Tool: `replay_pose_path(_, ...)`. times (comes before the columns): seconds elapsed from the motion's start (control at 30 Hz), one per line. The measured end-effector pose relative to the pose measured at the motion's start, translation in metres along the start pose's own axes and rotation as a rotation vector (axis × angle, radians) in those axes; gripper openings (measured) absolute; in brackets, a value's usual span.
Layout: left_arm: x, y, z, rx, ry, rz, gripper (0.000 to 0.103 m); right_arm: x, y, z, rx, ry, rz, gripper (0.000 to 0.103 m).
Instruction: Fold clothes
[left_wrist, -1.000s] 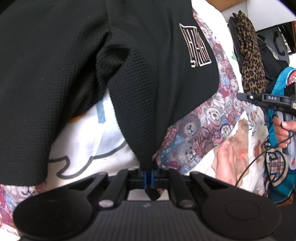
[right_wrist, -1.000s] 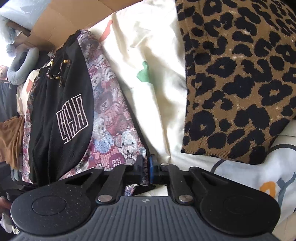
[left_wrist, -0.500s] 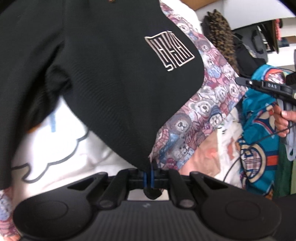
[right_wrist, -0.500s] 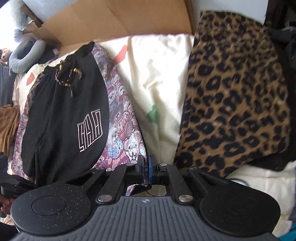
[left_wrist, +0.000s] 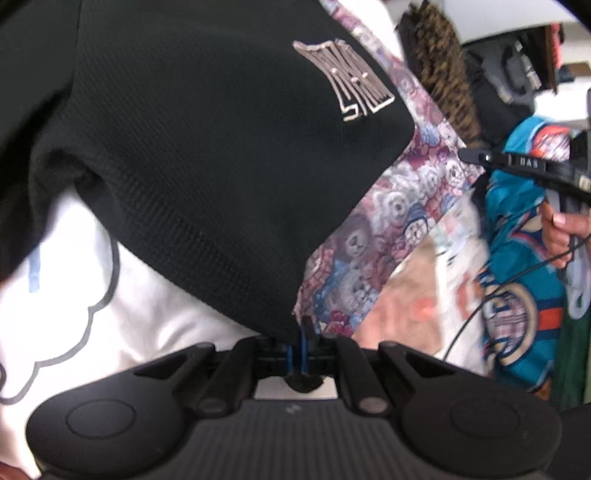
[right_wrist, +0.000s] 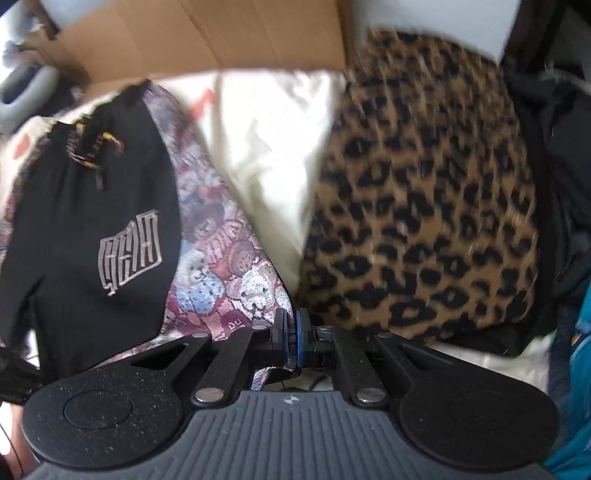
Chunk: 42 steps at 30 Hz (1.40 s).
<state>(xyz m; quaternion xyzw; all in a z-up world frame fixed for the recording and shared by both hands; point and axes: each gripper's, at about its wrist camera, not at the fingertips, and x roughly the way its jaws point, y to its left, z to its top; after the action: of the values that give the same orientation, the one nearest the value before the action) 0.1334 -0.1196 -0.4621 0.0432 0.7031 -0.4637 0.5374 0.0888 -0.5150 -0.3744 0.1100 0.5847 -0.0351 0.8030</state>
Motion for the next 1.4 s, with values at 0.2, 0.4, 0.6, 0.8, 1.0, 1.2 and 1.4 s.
replay_pose_path(0.2,0.000,0.004,-0.002,-0.003,0.025,0.002,0.015,0.032,-0.005,-0.009,0.027,0.034,-0.016,0.005)
replay_pose_path(0.4,-0.032,0.002,-0.005,0.037,-0.026,0.010,0.046,0.012,-0.003,-0.004,0.049,-0.009,-0.018,0.011)
replay_pose_path(0.6,-0.094,0.020,-0.002,0.005,-0.165,0.051,0.046,-0.012,0.014,0.008,0.043,-0.086,0.047,0.011)
replay_pose_path(0.8,-0.158,0.055,-0.014,-0.039,-0.280,0.158,0.046,-0.027,0.055,0.022,0.002,-0.155,0.152,0.011)
replay_pose_path(1.0,-0.202,0.094,-0.055,-0.145,-0.361,0.278,0.046,-0.031,0.098,0.027,-0.044,-0.169,0.236,0.011)
replay_pose_path(1.2,-0.240,0.137,-0.108,-0.299,-0.430,0.378,0.046,-0.033,0.140,0.030,-0.092,-0.170,0.316,0.011)
replay_pose_path(1.4,-0.259,0.160,-0.152,-0.380,-0.468,0.409,0.046,-0.030,0.179,0.028,-0.151,-0.159,0.354,0.011)
